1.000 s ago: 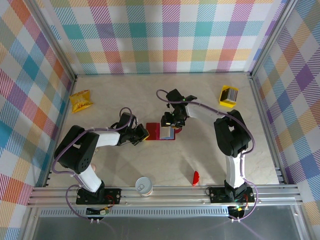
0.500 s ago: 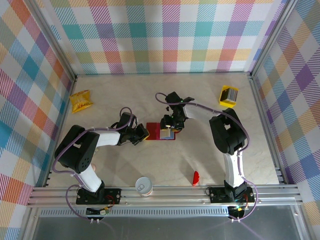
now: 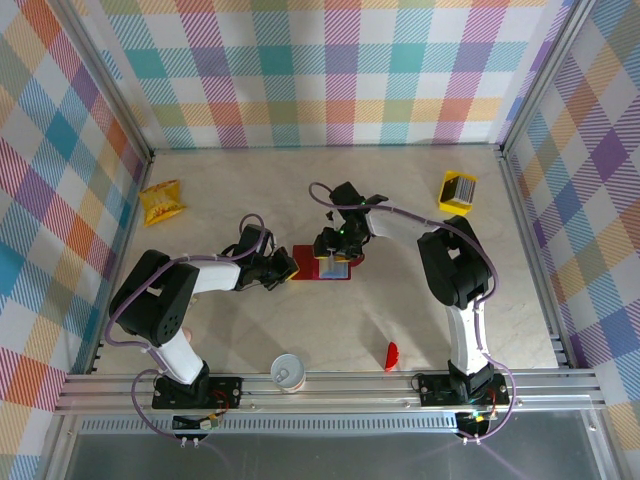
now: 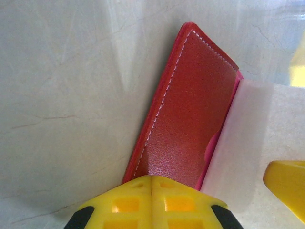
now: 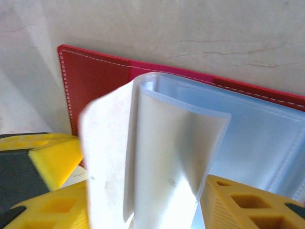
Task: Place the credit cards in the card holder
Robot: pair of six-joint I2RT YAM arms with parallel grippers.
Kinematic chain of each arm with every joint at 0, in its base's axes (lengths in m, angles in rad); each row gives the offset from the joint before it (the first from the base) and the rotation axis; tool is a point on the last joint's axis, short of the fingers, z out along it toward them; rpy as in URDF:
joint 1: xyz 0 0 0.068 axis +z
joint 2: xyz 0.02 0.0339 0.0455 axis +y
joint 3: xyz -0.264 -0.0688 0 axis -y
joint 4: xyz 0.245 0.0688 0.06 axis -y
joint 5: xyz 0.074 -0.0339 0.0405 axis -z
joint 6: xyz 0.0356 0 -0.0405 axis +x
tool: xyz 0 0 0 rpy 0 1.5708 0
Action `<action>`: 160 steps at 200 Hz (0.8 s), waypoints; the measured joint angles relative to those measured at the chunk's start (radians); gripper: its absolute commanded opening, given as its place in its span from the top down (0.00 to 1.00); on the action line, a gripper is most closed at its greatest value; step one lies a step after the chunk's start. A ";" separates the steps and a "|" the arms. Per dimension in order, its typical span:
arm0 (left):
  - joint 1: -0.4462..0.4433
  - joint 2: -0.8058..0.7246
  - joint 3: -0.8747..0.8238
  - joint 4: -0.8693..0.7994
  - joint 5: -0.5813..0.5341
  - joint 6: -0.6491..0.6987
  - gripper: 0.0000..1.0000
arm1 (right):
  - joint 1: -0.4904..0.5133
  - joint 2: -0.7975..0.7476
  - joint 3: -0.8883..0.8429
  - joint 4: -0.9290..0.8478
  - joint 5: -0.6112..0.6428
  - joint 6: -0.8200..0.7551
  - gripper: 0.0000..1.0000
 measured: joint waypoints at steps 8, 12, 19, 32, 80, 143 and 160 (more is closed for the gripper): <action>0.000 0.000 0.000 0.000 0.002 0.000 1.00 | 0.000 0.000 0.000 0.008 -0.016 0.000 0.48; 0.000 0.001 0.001 0.000 0.002 0.000 1.00 | 0.000 0.000 0.000 0.012 -0.022 0.000 0.49; 0.000 0.001 0.001 0.000 0.003 0.000 1.00 | 0.000 0.000 0.000 0.023 -0.036 0.002 0.49; 0.000 0.001 0.001 0.000 0.003 0.000 1.00 | 0.000 0.000 0.000 0.040 -0.061 0.004 0.49; 0.000 0.001 0.005 -0.006 0.003 0.005 1.00 | 0.003 0.000 0.002 0.086 -0.127 0.024 0.48; 0.000 -0.046 0.011 -0.061 -0.003 0.019 1.00 | 0.034 0.056 0.060 0.111 -0.155 0.057 0.48; 0.000 -0.074 0.011 -0.066 -0.003 0.023 1.00 | 0.035 0.075 0.073 0.119 -0.157 0.065 0.48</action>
